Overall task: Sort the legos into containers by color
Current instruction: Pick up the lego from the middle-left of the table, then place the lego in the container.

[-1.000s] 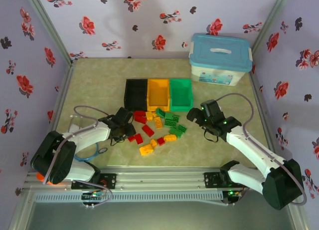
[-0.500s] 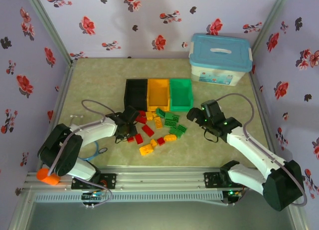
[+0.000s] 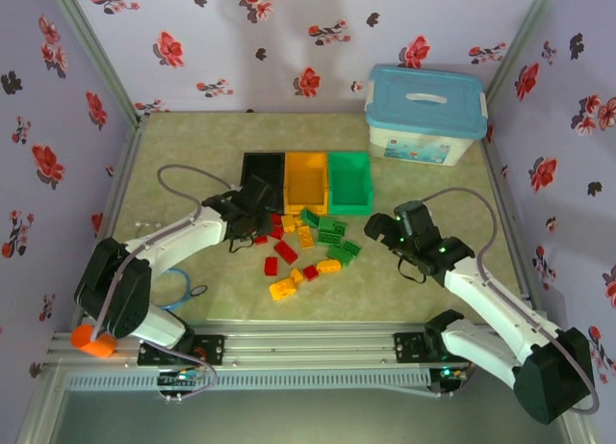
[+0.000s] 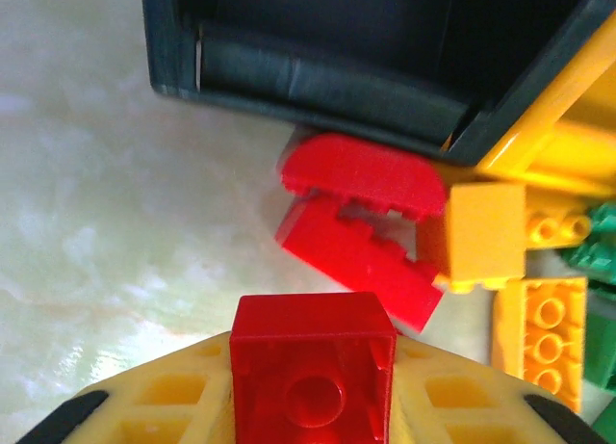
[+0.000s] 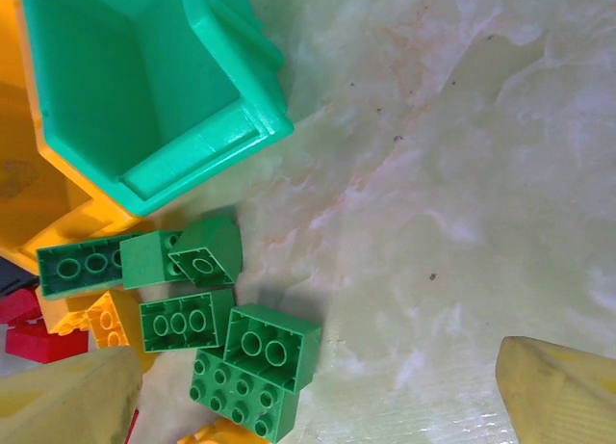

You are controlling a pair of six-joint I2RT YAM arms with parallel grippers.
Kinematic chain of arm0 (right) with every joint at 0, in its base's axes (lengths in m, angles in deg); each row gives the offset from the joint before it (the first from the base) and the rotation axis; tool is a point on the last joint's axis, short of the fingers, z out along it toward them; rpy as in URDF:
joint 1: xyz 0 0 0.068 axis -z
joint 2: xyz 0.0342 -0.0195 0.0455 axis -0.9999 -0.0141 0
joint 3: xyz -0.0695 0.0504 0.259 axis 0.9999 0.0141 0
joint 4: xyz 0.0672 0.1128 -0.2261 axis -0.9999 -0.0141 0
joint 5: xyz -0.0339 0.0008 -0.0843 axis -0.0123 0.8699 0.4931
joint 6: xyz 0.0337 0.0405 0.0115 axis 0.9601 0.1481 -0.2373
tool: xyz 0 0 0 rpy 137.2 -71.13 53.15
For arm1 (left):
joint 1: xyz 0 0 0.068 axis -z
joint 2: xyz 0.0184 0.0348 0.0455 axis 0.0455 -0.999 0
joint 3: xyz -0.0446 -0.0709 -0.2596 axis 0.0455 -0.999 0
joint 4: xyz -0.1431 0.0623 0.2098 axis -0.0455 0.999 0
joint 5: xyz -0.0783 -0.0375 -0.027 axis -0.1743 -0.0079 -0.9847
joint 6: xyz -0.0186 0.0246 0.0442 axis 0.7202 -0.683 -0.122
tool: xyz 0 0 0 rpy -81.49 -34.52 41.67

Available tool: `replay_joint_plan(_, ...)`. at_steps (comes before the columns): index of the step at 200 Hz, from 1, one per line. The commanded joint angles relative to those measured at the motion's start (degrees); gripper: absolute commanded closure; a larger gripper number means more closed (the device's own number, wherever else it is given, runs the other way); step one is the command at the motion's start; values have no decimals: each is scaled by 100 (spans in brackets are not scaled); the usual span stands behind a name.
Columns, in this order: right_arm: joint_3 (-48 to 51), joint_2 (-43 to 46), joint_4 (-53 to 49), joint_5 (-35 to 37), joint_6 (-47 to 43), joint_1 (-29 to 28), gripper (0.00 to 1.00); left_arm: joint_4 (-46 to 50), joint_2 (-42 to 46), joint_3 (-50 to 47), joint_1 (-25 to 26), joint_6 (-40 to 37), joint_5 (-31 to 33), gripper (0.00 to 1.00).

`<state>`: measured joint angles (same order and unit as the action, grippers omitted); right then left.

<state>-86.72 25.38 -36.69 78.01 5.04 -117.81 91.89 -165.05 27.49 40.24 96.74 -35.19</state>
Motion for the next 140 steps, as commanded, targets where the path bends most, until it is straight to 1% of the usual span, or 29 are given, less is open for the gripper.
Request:
replay_joint_plan(1, 96, 141, 40, -47, -62, -47, 5, 348, -103, 583, -195, -463, 158, 78)
replay_joint_plan(29, 114, 257, -51, -52, -68, -47, 6, 531, -292, 1273, -415, -760, 158, 79)
replay_joint_plan(71, 258, 521, 40, -117, -5, -51, 8, 526, -694, 2165, -705, -1228, 145, 79)
replay_joint_plan(105, 249, 516, -22, -238, -5, -56, 9, 539, -1188, 2662, -922, -1434, 124, 79)
replay_joint_plan(140, 273, 513, -30, -298, -5, -62, 10, 446, -1680, 3062, -1137, -1589, -56, 79)
